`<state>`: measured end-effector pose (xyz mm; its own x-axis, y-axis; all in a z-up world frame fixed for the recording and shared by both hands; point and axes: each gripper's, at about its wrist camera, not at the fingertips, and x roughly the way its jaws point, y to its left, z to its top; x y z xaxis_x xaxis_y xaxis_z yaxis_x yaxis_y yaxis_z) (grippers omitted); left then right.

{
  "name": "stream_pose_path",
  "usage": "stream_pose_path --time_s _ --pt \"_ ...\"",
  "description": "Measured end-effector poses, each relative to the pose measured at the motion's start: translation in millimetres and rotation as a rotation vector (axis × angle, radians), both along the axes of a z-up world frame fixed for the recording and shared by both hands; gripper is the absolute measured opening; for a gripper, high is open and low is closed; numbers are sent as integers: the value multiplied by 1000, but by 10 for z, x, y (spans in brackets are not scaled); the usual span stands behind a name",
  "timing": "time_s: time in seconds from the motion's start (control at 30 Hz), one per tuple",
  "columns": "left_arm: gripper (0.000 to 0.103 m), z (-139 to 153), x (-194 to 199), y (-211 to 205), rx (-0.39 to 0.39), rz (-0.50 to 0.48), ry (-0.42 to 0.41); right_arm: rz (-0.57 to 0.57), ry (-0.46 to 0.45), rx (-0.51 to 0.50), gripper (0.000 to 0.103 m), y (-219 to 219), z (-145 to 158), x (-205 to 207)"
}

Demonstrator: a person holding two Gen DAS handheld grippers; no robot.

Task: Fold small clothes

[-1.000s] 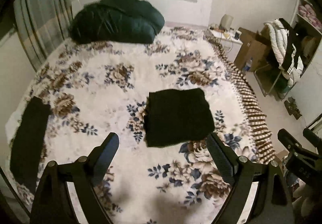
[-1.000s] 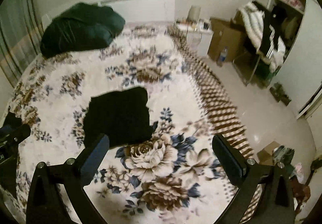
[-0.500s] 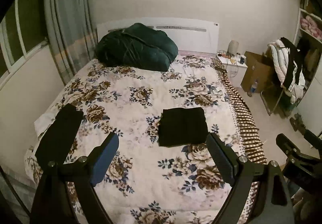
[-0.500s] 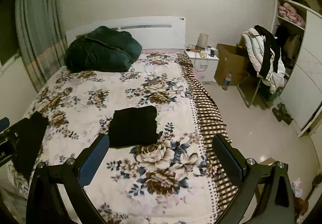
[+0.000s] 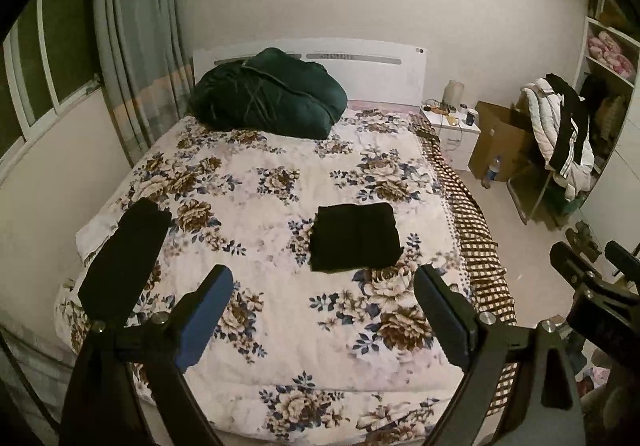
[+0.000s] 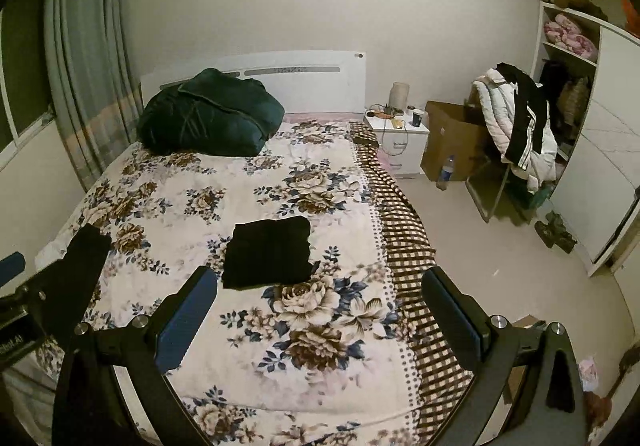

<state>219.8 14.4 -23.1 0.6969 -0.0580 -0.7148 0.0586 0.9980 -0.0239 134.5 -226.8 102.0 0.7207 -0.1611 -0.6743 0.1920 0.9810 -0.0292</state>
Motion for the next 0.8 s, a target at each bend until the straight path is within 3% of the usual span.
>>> stream_pose_path --time_s 0.37,0.8 --pt "93 -12 -89 -23 42 11 -3 4 15 -4 103 18 -12 -108" --pt "93 92 -159 -46 78 14 -30 29 13 11 103 -84 -7 43"
